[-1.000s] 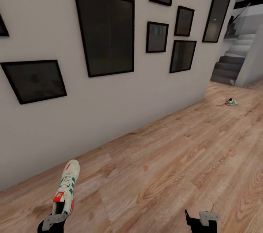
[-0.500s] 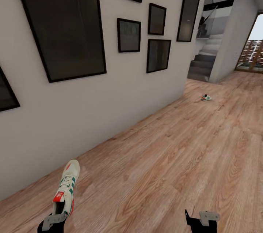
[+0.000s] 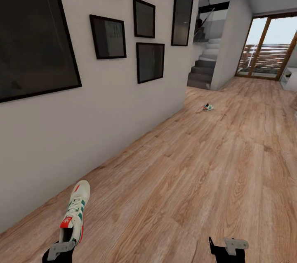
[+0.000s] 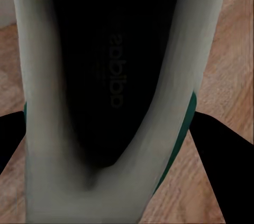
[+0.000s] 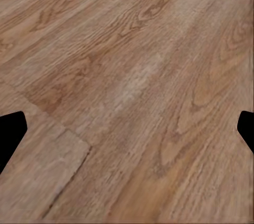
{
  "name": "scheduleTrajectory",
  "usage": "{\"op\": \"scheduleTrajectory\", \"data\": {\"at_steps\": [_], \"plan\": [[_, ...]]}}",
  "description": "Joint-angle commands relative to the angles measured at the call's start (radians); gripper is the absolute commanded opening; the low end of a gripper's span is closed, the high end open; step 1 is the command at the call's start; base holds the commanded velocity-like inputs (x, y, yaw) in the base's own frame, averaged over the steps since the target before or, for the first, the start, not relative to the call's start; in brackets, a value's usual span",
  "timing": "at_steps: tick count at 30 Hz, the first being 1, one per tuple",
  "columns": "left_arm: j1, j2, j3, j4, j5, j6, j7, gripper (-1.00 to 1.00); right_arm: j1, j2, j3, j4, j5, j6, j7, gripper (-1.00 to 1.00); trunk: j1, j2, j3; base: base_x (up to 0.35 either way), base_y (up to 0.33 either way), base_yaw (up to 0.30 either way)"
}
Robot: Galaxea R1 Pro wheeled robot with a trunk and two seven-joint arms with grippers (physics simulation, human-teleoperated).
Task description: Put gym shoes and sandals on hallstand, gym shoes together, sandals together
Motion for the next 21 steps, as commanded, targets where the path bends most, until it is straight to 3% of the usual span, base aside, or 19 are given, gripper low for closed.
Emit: {"op": "scheduleTrajectory", "data": {"at_steps": [1,21], "plan": [[0.000,0.000,0.004,0.000,0.009,0.000,-0.010,-1.00,-0.001,-0.001,0.009,0.001,-0.010,-0.004,-0.004,1.00,0.000,0.000,-0.001,0.288,-0.207,-0.300],[0.000,0.000,0.004,0.000,0.009,0.000,-0.010,-1.00,-0.001,-0.001,0.009,0.001,-0.010,-0.004,-0.005,1.00,0.000,0.000,-0.010,0.293,-0.190,-0.300]]}}
